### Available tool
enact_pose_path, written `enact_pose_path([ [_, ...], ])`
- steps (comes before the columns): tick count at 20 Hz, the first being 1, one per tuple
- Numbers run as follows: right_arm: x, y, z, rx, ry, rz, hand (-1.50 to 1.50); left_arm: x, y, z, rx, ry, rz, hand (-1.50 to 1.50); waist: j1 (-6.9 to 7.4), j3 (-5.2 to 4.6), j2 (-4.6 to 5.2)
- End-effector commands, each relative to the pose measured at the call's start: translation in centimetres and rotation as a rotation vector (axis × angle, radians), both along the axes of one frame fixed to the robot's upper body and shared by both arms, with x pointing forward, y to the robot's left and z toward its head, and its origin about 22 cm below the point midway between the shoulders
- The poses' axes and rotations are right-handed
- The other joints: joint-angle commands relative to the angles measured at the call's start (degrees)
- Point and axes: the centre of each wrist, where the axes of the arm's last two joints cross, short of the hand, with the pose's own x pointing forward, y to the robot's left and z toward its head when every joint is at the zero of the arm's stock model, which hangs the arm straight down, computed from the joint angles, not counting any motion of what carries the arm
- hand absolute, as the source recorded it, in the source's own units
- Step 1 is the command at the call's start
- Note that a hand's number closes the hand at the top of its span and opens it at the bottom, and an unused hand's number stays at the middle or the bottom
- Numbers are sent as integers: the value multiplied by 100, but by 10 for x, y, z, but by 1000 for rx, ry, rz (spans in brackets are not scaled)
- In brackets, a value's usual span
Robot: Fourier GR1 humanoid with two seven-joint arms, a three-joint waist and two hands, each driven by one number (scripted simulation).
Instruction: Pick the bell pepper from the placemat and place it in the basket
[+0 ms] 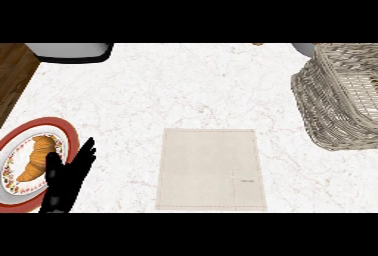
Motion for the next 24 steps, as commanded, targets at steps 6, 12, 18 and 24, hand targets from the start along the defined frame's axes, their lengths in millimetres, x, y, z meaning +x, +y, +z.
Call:
enact_pose_path([
  [6,9,-45,-68,104,-1,-6,150,-12,-4,-3,-20,73,3,0,-9,-35,28],
  [12,2,-70,-73,-58,57,-206,150,-3,1,-4,-13,63,3,0,16,-33,70],
  [18,6,-82,-81,-209,98,-104,-150,-14,0,-6,-17,69,3,0,38,-35,40],
  [24,4,-105,-57,-174,29,-115,-150,7,7,-5,-4,82,-1,0,15,-36,46],
])
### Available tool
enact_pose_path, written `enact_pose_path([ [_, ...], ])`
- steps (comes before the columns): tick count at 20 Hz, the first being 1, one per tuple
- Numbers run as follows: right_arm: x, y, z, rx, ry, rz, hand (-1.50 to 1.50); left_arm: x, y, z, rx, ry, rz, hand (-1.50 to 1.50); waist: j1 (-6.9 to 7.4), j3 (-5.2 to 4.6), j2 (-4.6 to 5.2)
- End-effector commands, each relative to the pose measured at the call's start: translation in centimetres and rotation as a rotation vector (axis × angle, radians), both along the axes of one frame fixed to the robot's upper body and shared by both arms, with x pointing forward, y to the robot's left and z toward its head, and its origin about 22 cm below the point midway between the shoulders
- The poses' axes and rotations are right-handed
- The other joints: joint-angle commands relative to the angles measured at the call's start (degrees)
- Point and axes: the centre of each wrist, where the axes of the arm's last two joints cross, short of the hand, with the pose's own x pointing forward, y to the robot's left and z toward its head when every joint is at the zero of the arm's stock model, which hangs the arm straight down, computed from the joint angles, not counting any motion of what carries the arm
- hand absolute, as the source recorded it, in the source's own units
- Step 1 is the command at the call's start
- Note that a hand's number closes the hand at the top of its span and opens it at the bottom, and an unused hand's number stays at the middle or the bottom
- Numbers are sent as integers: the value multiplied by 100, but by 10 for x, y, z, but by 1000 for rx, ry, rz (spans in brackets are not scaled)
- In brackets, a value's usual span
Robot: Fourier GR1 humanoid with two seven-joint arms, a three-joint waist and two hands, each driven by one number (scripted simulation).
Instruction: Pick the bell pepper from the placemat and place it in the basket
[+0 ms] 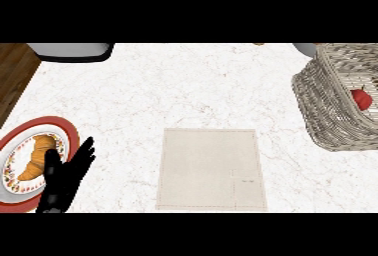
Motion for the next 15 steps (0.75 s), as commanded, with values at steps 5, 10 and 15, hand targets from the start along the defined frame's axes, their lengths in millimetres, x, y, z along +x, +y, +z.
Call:
enact_pose_path([
  [5,-12,-29,29,103,-115,-54,-150,-19,5,-23,1,63,14,0,-15,-38,21],
  [10,-41,-60,36,178,-131,-154,-150,-20,-7,-19,-22,75,26,0,-9,-33,23],
  [15,-79,-91,35,195,-141,-221,-150,0,-4,-13,-28,59,12,0,-23,-29,43],
])
